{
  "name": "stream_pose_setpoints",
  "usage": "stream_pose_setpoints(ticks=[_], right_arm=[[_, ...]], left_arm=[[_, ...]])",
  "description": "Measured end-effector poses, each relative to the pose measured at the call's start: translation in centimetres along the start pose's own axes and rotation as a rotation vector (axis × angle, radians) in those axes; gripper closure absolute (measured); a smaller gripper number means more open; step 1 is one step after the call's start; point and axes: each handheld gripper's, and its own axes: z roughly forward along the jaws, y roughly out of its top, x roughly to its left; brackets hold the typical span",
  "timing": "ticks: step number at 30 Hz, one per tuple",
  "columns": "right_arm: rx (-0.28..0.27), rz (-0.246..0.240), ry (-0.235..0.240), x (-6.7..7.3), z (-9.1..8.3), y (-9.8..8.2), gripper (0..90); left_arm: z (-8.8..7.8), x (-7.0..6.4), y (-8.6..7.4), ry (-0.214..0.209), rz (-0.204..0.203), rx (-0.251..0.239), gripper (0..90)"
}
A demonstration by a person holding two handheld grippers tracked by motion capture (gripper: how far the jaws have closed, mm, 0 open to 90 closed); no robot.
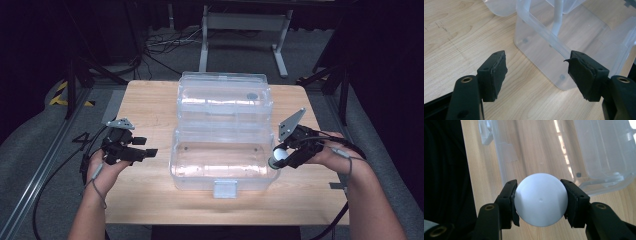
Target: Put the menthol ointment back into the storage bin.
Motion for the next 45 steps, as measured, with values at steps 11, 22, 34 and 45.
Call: stream_pose_setpoints(ticks=[11,22,34,45], right_arm=[[0.018,0.004,0.009,-0.3,1.1,0.0,50.4],[0.043,0.004,0.018,-0.5,2.2,0.0,50.4],[0.064,-0.003,0.034,-0.4,3.8,0.1,50.4],[0.096,-0.005,0.053,-0.6,5.3,0.1,50.4]], left_arm=[[0.0,0.0,0.0,0.001,-0.003,0.001,31.4],[0.0,0.0,-0.1,0.0,-0.002,0.005,31.4],[0.1,0.1,-0.1,0.0,-0.003,0.008,31.4],[0.2,0.1,-0.1,-0.002,-0.001,0.011,31.4]])
